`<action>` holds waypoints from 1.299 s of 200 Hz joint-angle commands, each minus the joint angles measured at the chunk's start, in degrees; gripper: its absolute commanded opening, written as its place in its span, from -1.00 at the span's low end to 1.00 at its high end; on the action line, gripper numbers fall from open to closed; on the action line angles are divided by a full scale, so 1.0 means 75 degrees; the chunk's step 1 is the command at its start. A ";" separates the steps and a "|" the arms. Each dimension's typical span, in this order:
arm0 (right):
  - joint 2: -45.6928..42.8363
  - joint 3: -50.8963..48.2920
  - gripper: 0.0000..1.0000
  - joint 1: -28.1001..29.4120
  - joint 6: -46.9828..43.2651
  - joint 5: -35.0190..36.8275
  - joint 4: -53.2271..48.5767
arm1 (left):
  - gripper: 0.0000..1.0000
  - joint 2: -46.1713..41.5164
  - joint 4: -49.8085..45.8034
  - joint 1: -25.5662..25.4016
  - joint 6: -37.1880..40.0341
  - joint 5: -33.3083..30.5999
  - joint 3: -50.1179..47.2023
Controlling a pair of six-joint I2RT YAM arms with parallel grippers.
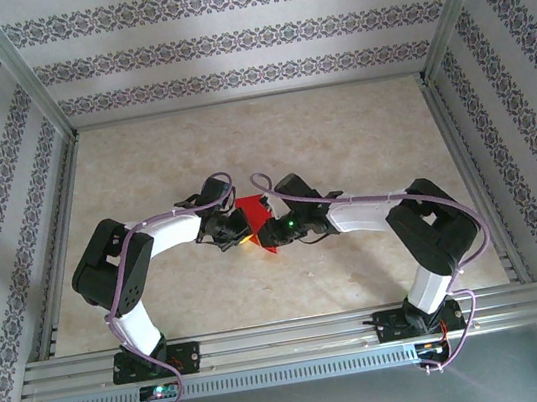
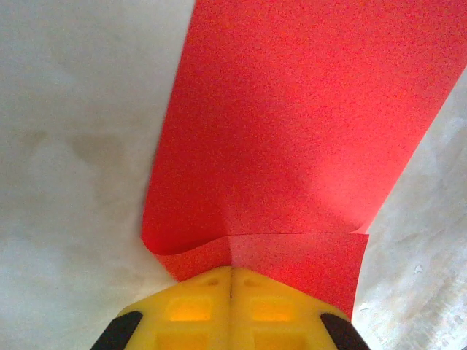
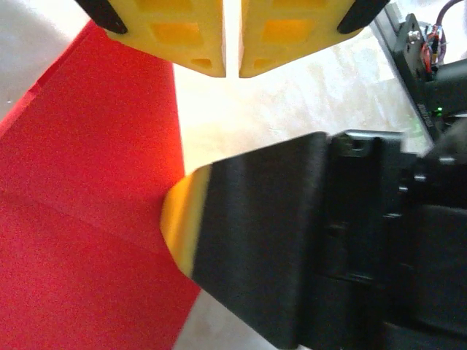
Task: Fold a paper plane with a square sheet of paper (pick it up from the middle)
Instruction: Third fold the triangle at the center of the table.
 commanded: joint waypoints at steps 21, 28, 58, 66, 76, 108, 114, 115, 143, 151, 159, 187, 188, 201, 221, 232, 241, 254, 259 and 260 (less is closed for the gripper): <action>0.0403 0.0195 -0.74 0.0100 0.0097 -0.0208 -0.0223 | -0.95 0.0233 -0.0230 -0.0107 0.0124 -0.0005 -0.0117; 0.0451 0.0206 -0.74 0.0104 0.0080 -0.0196 -0.0257 | -0.95 0.0217 -0.0227 -0.0107 0.0124 0.0012 -0.0100; 0.0592 0.0241 -0.74 0.0130 0.0072 -0.0196 -0.0310 | -0.94 0.0140 -0.0238 -0.0108 0.0115 0.0061 -0.0082; 0.0623 0.0253 -0.74 0.0133 0.0068 -0.0196 -0.0323 | -0.93 0.0122 -0.0227 -0.0114 0.0123 0.0082 -0.0076; 0.0659 0.0264 -0.74 0.0133 0.0057 -0.0184 -0.0356 | -0.93 0.0115 -0.0227 -0.0113 0.0124 0.0090 -0.0067; 0.0724 0.0300 -0.74 0.0149 0.0037 -0.0091 -0.0484 | -0.91 0.0117 -0.0239 -0.0107 0.0134 0.0089 -0.0049; 0.0725 0.0300 -0.74 0.0146 0.0023 -0.0081 -0.0507 | -0.91 0.0125 -0.0237 -0.0101 0.0136 0.0089 -0.0028; 0.0725 0.0300 -0.74 0.0139 0.0022 -0.0080 -0.0515 | -0.91 0.0127 -0.0238 -0.0104 0.0136 0.0086 -0.0032; 0.0798 0.0289 -0.74 0.0149 0.0033 -0.0091 -0.0523 | -0.90 0.0149 -0.0216 -0.0107 0.0145 0.0108 0.0019; 0.0827 0.0289 -0.74 0.0148 0.0047 -0.0119 -0.0517 | -0.89 0.0143 -0.0204 -0.0107 0.0155 0.0119 0.0025; 0.0859 0.0289 -0.74 0.0145 0.0063 -0.0144 -0.0514 | -0.88 0.0139 -0.0215 -0.0107 0.0170 0.0138 0.0044; 0.0947 0.0323 -0.73 0.0157 0.0072 -0.0214 -0.0530 | -0.86 0.0175 -0.0261 -0.0107 0.0207 0.0134 0.0065; 0.0947 0.0324 -0.73 0.0162 0.0070 -0.0217 -0.0532 | -0.86 0.0175 -0.0262 -0.0107 0.0207 0.0126 0.0066; 0.0947 0.0324 -0.73 0.0156 0.0082 -0.0231 -0.0528 | -0.87 0.0197 -0.0274 -0.0113 0.0196 0.0100 0.0045; 0.0854 0.0325 -0.73 0.0151 0.0109 -0.0278 -0.0563 | -0.87 0.0216 -0.0347 -0.0107 0.0183 0.0040 0.0001; 0.0658 0.0269 -0.73 0.0147 0.0126 -0.0267 -0.0548 | -0.88 0.0228 -0.0399 -0.0107 0.0183 -0.0003 -0.0004; 0.0494 0.0233 -0.72 0.0122 0.0138 -0.0267 -0.0568 | -0.88 0.0227 -0.0442 -0.0107 0.0194 -0.0033 0.0000; 0.0323 0.0184 -0.72 0.0081 0.0162 -0.0300 -0.0603 | -0.89 0.0254 -0.0461 -0.0110 0.0206 -0.0043 0.0007; 0.0292 0.0163 -0.72 0.0083 0.0173 -0.0313 -0.0607 | -0.89 0.0266 -0.0461 -0.0113 0.0206 -0.0046 0.0009; 0.0286 0.0156 -0.72 0.0084 0.0179 -0.0313 -0.0611 | -0.89 0.0268 -0.0461 -0.0110 0.0206 -0.0046 0.0009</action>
